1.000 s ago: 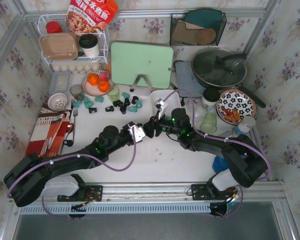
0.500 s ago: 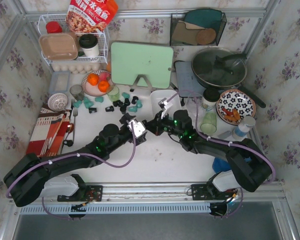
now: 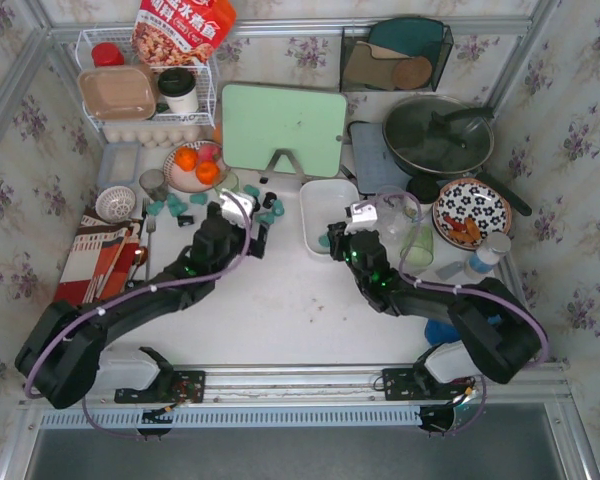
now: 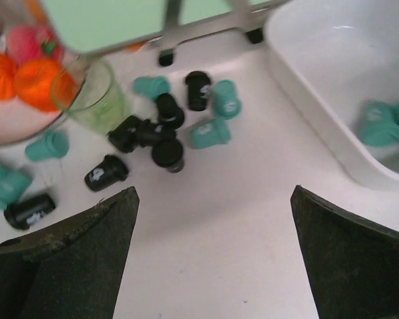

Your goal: Mix the coffee capsules in the storage basket

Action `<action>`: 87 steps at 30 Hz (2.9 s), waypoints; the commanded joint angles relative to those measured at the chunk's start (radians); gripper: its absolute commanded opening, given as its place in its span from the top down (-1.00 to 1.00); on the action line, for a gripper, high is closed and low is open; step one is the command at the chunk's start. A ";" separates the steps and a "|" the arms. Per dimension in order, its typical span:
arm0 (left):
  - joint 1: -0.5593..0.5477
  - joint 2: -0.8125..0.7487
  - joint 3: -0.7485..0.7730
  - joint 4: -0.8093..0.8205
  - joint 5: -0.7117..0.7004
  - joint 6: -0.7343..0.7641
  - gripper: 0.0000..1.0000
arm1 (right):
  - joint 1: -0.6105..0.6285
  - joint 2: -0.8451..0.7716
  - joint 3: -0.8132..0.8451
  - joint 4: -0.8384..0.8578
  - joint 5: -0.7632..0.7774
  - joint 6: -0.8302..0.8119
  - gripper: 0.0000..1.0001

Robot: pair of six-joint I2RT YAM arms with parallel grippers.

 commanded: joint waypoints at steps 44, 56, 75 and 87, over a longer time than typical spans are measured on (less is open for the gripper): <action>0.273 0.527 0.532 -0.515 0.224 -0.326 0.20 | 0.000 0.033 0.103 -0.113 -0.033 -0.007 -0.37; 0.250 0.195 0.145 0.057 0.701 -0.280 0.23 | -0.001 -0.014 0.082 -0.033 -0.359 0.019 -0.57; -0.025 0.181 -0.072 0.454 0.529 0.588 0.26 | -0.002 -0.017 0.163 -0.118 -0.640 0.122 -0.73; -0.052 0.100 -0.124 0.518 0.544 0.529 0.28 | -0.043 -0.001 0.149 -0.052 -0.763 0.197 -0.75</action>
